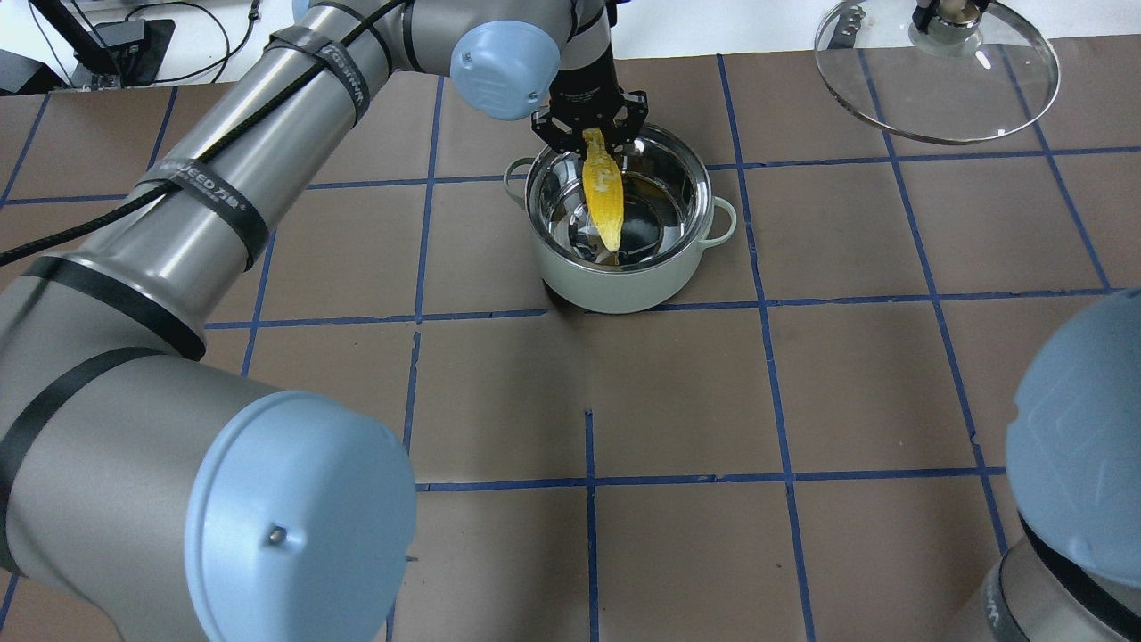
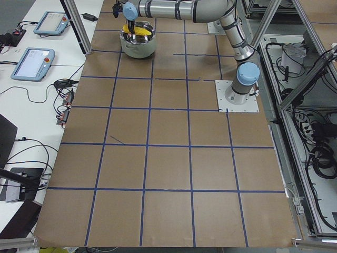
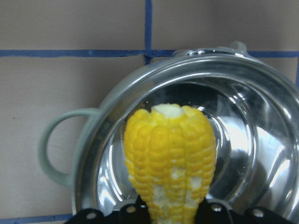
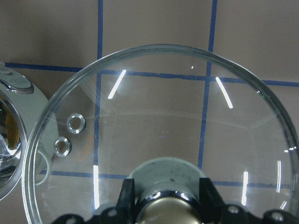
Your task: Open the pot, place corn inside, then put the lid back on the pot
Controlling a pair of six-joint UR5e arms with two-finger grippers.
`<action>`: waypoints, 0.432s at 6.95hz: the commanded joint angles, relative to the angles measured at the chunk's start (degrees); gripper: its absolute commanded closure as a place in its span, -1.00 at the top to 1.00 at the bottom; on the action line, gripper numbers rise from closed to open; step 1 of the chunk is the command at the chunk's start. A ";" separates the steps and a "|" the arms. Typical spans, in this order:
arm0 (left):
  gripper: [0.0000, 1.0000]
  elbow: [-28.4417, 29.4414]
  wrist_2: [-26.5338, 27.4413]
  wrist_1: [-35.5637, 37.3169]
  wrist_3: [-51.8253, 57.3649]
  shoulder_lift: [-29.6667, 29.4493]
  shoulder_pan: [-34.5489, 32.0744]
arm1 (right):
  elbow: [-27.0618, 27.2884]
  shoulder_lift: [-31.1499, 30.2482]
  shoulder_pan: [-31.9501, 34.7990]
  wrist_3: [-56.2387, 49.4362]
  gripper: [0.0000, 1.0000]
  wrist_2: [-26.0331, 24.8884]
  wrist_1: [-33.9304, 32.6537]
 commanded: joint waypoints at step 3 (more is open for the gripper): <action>1.00 -1.47 0.35 -0.81 0.97 0.61 1.06 | 0.00 0.67 0.18 0.03 -0.78 0.52 0.00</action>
